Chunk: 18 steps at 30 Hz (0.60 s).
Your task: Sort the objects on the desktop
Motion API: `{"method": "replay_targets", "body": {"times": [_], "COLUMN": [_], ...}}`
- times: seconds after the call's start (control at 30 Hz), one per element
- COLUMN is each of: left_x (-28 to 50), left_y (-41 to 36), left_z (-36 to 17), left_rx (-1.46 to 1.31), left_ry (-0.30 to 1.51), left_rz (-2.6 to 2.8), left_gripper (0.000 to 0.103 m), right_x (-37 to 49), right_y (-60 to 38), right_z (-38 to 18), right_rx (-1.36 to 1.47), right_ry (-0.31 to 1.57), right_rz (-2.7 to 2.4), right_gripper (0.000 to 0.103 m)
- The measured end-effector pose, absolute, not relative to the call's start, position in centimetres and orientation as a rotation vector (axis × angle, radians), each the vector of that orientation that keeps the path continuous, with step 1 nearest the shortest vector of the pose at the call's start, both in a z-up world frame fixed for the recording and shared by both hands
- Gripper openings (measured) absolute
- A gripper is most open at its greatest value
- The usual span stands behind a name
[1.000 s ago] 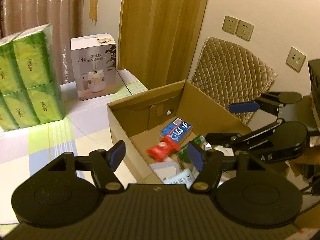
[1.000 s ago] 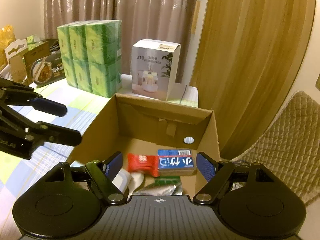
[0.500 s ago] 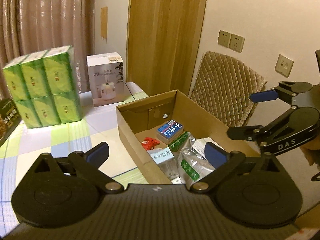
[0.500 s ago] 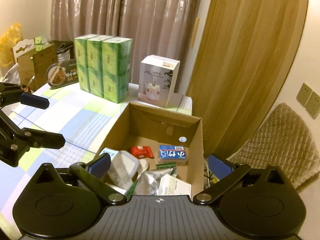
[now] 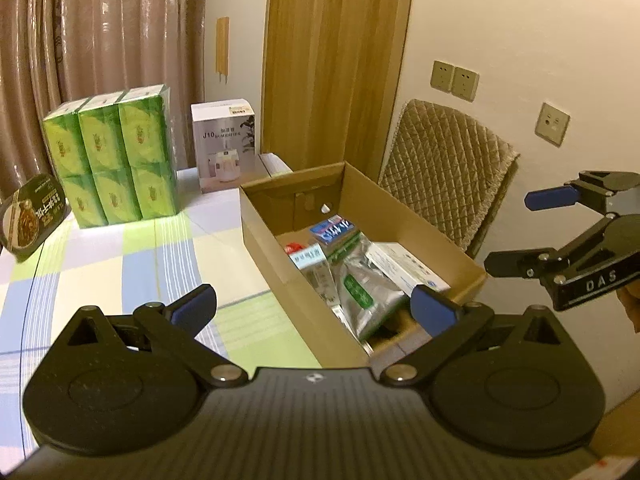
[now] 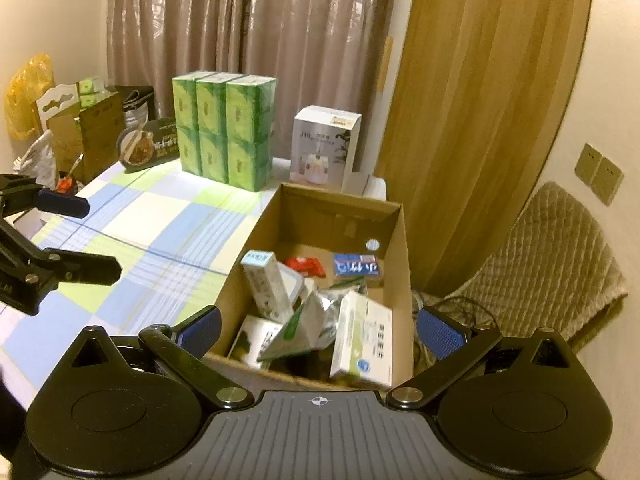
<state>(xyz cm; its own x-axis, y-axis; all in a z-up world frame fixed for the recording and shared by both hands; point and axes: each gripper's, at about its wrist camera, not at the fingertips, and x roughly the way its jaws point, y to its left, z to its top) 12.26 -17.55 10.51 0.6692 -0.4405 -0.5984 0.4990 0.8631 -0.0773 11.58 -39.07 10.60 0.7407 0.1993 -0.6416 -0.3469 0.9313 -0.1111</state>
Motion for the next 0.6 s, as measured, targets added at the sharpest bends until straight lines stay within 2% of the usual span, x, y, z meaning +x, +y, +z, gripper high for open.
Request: {"method": "replay_targets", "body": {"times": [0.6], "left_x": [4.4], "left_y": [-17.9], "left_z": [12.0], "left_rx": [0.07], "left_ry": [0.596], "left_rz": [-0.501], "left_gripper": [0.102], "right_x": [5.6], "right_y": [-38.8], "right_z": [12.0], "right_rx": [-0.225], "right_ry": [0.655], "right_rz": [0.239], "right_gripper": [0.101]}}
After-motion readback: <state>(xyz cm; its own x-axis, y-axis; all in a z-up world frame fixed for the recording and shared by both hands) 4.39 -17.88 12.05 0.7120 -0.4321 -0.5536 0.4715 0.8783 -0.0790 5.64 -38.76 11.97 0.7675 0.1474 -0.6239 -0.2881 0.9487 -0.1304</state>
